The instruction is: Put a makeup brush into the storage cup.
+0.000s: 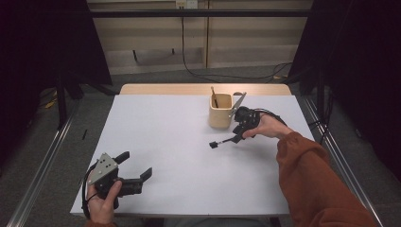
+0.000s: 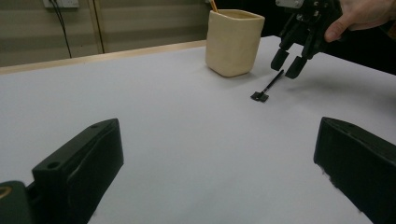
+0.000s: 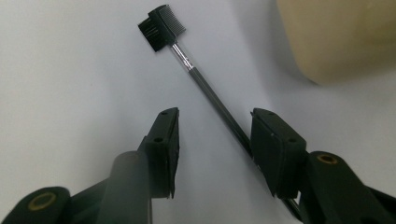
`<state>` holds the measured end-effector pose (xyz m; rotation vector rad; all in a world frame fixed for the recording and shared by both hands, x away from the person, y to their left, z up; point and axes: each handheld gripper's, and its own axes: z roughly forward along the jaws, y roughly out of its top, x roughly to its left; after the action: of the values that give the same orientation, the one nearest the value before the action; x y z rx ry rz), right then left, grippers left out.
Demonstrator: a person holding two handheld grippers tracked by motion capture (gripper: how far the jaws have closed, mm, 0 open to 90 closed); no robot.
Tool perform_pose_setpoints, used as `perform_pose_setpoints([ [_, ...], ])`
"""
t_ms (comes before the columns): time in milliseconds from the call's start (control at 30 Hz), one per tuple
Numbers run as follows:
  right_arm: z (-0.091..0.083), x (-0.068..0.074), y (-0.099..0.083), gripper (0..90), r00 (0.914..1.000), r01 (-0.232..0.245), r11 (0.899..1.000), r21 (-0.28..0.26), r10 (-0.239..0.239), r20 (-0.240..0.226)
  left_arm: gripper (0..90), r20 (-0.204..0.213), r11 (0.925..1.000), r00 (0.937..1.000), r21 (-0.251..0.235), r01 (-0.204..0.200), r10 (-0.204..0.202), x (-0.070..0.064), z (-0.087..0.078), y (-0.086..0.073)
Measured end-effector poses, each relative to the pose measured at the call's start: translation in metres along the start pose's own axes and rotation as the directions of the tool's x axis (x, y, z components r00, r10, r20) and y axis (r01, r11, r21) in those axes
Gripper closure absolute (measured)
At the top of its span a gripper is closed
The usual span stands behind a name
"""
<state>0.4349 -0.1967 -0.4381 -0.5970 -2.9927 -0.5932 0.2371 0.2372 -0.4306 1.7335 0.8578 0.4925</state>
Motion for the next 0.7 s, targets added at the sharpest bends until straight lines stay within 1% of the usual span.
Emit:
perform_pose_setpoints([
  [33, 0.001, 0.000, 0.001, 52.2, 0.9999, 0.011, 1.000, 0.000, -0.011, 0.000, 1.5, 0.000, 1.0000, 1.0000, 0.000, 0.000, 0.000, 0.000, 0.000, 0.000],
  [100, 0.002, 0.001, 0.002, 52.8, 1.0000, 0.009, 1.000, 0.004, -0.009, 0.005, 1.5, 0.002, 1.0000, 1.0000, 0.001, -0.002, 0.002, 0.000, 0.001, 0.000],
  [133, 0.004, 0.000, 0.003, 53.0, 0.9998, 0.022, 1.000, 0.003, -0.022, 0.003, 1.5, 0.002, 1.0000, 1.0000, 0.002, -0.004, 0.004, 0.000, 0.001, 0.000],
  [233, 0.006, 0.001, 0.004, 55.5, 0.9997, 0.025, 1.000, 0.012, -0.025, 0.003, 1.5, 0.001, 1.0000, 1.0000, 0.002, -0.002, 0.002, 0.000, 0.001, 0.000],
  [267, 0.008, 0.000, 0.004, 55.6, 0.9993, 0.038, 0.999, 0.010, -0.038, 0.003, 1.5, 0.002, 1.0000, 1.0000, 0.003, -0.004, 0.004, 0.000, 0.001, 0.000],
  [300, 0.008, 0.001, 0.005, 56.0, 0.9994, 0.033, 0.999, 0.018, -0.033, 0.008, 1.4, 0.002, 1.0000, 1.0000, 0.004, -0.006, 0.006, 0.000, 0.001, 0.000],
  [333, 0.010, 0.001, 0.005, 56.5, 0.9990, 0.044, 0.999, 0.021, -0.044, 0.008, 1.5, 0.002, 1.0000, 1.0000, 0.003, -0.007, 0.007, 0.000, 0.001, 0.000],
  [433, 0.012, 0.001, 0.008, 56.9, 0.9987, 0.048, 0.998, 0.032, -0.049, 0.013, 1.5, 0.003, 1.0000, 1.0000, 0.003, -0.006, 0.006, 0.000, 0.001, 0.000],
  [467, 0.012, 0.001, 0.009, 56.7, 0.9987, 0.047, 0.998, 0.036, -0.048, 0.018, 1.5, 0.003, 1.0000, 1.0000, 0.005, -0.007, 0.007, 0.000, 0.001, 0.000],
  [500, 0.013, 0.001, 0.010, 56.6, 0.9980, 0.056, 0.998, 0.036, -0.057, 0.025, 1.5, 0.003, 1.0000, 1.0000, 0.003, -0.006, 0.006, 0.000, 0.001, 0.000],
  [567, 0.013, 0.001, 0.012, 56.7, 0.9980, 0.057, 0.997, 0.052, -0.058, 0.024, 1.5, 0.003, 1.0000, 1.0000, 0.002, -0.005, 0.005, 0.000, 0.000, 0.000],
  [600, 0.014, 0.001, 0.012, 56.8, 0.9974, 0.066, 0.997, 0.050, -0.067, 0.026, 1.5, 0.003, 1.0000, 1.0000, 0.001, -0.003, 0.003, 0.000, 0.000, 0.000],
  [633, 0.014, 0.001, 0.013, 57.7, 0.9975, 0.064, 0.996, 0.056, -0.066, 0.026, 1.4, 0.002, 1.0000, 1.0000, 0.002, -0.005, 0.005, 0.000, 0.000, 0.000],
  [667, 0.015, 0.001, 0.013, 58.5, 0.9971, 0.072, 0.996, 0.057, -0.074, 0.019, 1.5, 0.001, 1.0000, 1.0000, 0.002, -0.005, 0.005, 0.000, 0.000, 0.000],
  [700, 0.016, 0.002, 0.014, 59.3, 0.9975, 0.068, 0.996, 0.059, -0.069, 0.014, 1.4, 0.001, 1.0000, 1.0000, 0.002, -0.005, 0.005, 0.000, 0.000, 0.000],
])
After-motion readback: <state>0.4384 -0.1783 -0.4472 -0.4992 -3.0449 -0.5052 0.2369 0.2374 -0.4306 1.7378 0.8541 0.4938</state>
